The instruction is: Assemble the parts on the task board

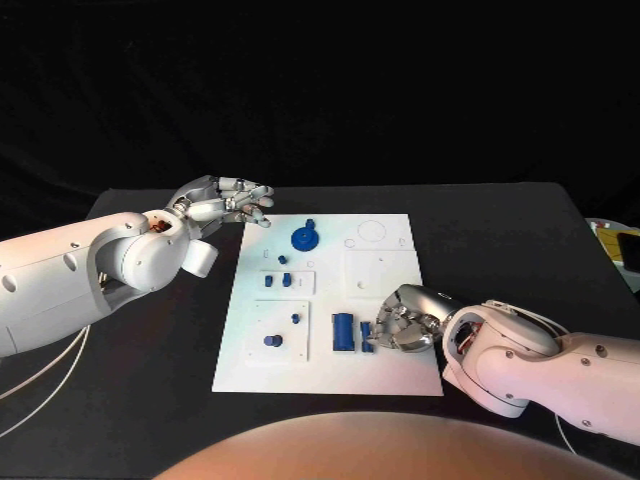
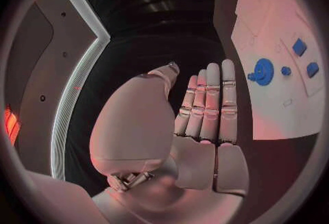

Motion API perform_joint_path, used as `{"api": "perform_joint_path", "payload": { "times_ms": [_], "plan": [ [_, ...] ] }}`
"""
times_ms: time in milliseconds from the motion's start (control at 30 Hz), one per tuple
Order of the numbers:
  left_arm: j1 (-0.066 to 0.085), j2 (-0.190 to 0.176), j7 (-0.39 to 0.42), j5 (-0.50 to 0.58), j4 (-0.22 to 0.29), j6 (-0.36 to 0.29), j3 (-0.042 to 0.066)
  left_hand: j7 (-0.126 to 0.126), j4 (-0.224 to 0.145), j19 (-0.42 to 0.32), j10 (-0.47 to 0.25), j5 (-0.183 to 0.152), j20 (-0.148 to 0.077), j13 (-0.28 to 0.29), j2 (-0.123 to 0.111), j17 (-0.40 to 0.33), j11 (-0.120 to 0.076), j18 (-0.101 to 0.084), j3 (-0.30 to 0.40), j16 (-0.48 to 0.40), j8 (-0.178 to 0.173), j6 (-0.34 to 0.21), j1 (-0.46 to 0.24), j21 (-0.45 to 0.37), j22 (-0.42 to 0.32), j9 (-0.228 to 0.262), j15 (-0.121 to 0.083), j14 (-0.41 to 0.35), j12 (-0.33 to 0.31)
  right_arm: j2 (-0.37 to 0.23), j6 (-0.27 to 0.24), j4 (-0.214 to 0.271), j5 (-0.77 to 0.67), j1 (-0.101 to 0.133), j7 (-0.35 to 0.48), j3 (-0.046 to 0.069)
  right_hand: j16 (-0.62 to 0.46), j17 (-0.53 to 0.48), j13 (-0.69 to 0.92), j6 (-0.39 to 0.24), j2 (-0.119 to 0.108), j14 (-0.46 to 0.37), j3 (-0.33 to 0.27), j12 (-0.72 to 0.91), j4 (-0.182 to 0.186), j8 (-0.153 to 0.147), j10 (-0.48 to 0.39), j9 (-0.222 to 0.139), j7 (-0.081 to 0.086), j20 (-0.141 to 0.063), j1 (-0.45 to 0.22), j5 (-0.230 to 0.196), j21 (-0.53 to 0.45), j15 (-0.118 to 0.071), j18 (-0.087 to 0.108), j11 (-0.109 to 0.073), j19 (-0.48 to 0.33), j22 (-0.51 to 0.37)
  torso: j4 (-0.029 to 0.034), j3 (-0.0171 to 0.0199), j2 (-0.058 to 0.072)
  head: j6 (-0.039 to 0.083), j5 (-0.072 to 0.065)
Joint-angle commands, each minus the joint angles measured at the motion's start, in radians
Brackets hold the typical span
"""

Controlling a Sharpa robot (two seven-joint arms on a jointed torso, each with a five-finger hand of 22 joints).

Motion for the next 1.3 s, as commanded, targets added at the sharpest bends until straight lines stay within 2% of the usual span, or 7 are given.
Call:
{"api": "perform_joint_path", "payload": {
  "times_ms": [33, 267, 500, 667, 1167, 1200, 1300],
  "plan": [
    [0.0, 0.001, 0.006, -0.002, 0.001, 0.014, 0.001, 0.002, -0.001, 0.008, -0.007, -0.003, -0.002, -0.002, 0.009, 0.001, -0.003, 0.012, -0.004, -0.005, 0.004, -0.006, -0.003, -0.006, -0.001, -0.002, 0.003, 0.002, 0.007, -0.018, -0.025, 0.008, 0.054, 0.007, 0.124, 0.0, 0.0, 0.127, 0.077, -0.005, -0.003, 0.078, -0.006, -0.025, 0.011, 0.001, -0.001, -0.004, 0.009, 0.0, -0.011, 0.016, -0.019, 0.002, -0.01, 0.005, 0.073, 0.237, -0.0001, 0.0002, -0.001, 0.0, 0.001],
    [0.0, 0.011, 0.01, -0.002, -0.009, 0.001, -0.001, 0.002, 0.0, 0.009, -0.007, -0.003, -0.002, -0.002, 0.011, 0.002, -0.003, 0.012, -0.006, -0.006, 0.004, -0.007, -0.001, -0.008, -0.003, -0.002, 0.003, 0.002, 0.007, -0.045, -0.057, -0.008, 0.31, 0.041, 0.438, 0.001, -0.053, 0.012, -0.046, -0.086, 0.01, 0.049, 0.011, -0.219, -0.02, -0.028, -0.1, -0.02, 0.042, 0.016, 0.06, 0.036, -0.225, 0.024, 0.031, 0.033, -0.008, 0.176, -0.0026, -0.0013, -0.011, 0.0, -0.004],
    [-0.001, 0.048, 0.029, 0.012, -0.054, -0.036, -0.008, 0.008, 0.0, -0.019, -0.023, -0.003, 0.009, -0.006, 0.014, -0.006, 0.005, 0.008, -0.023, -0.031, 0.005, -0.01, 0.006, -0.046, -0.024, -0.005, 0.016, -0.049, 0.003, -0.024, -0.05, -0.114, 0.654, 0.09, 0.686, 0.002, -0.193, -0.212, -0.299, -0.159, 0.024, -0.027, 0.054, -0.569, -0.063, -0.055, -0.296, -0.036, 0.078, 0.045, 0.11, 0.053, -0.609, 0.053, 0.095, 0.065, -0.164, 0.045, -0.0054, -0.0067, -0.038, 0.055, -0.022],
    [-0.009, 0.087, 0.087, 0.056, -0.114, -0.053, -0.009, 0.009, 0.0, -0.081, -0.023, -0.001, 0.045, -0.032, 0.029, -0.063, 0.013, 0.01, -0.032, -0.194, 0.015, -0.007, 0.025, -0.166, -0.101, -0.007, 0.037, -0.088, -0.037, 0.043, -0.023, -0.292, 0.914, 0.124, 0.814, 0.008, -0.559, -0.663, -0.516, -0.212, 0.027, -0.27, 0.127, -0.796, -0.074, -0.105, -0.418, -0.082, 0.119, 0.082, 0.116, 0.033, -1.05, 0.093, 0.148, 0.105, -0.372, -0.149, -0.0077, -0.0088, -0.062, 0.104, -0.028],
    [-0.043, 0.227, 0.226, 0.192, -0.327, -0.142, -0.007, -0.01, -0.001, -0.208, -0.114, -0.001, 0.11, -0.037, 0.062, -0.189, 0.041, -0.02, -0.121, -0.624, -0.067, -0.079, 0.033, -0.445, -0.299, -0.041, 0.104, -0.231, -0.291, 0.258, 0.086, -0.75, 1.222, 0.149, 0.979, 0.032, -1.2, -1.009, -1.099, -0.197, 0.082, -0.529, 0.193, -1.188, -0.132, -0.247, -0.476, -0.221, 0.181, 0.215, 0.053, 0.016, -1.439, 0.22, 0.151, 0.201, -0.568, -0.592, -0.0111, 0.0077, -0.097, 0.198, -0.014],
    [-0.04, 0.22, 0.162, 0.133, -0.317, -0.101, -0.008, -0.191, -0.287, -0.952, -1.008, -0.062, -0.181, -0.1, 0.208, -0.337, -0.136, -0.17, -0.399, -0.85, -0.287, -0.904, -0.403, -0.52, -0.455, -0.162, -0.072, -0.968, -0.386, 0.251, 0.016, -0.733, 1.133, 0.149, 0.904, 0.032, -1.524, -1.308, -1.307, -1.037, 0.213, -1.467, -0.379, -1.309, -0.178, -0.429, -1.461, -0.627, -0.042, -0.025, -0.312, -0.074, -1.5, 0.086, -0.03, 0.027, -1.466, -1.308, -0.0092, 0.0019, -0.092, 0.185, -0.018],
    [-0.041, 0.218, 0.165, 0.133, -0.308, -0.113, -0.008, -0.191, -0.287, -0.952, -1.008, -0.062, -0.181, -0.1, 0.208, -0.337, -0.136, -0.17, -0.399, -0.85, -0.287, -0.904, -0.495, -0.52, -0.455, -0.162, -0.072, -0.968, -0.386, 0.249, 0.006, -0.721, 1.139, 0.147, 0.907, 0.036, -1.524, -1.308, -1.307, -1.037, 0.213, -1.467, -0.379, -1.309, -0.178, -0.429, -1.461, -0.627, -0.042, -0.025, -0.39, -0.074, -1.5, 0.086, -0.03, 0.027, -1.466, -1.308, -0.0089, 0.0, -0.089, 0.191, -0.017]
  ]
}}
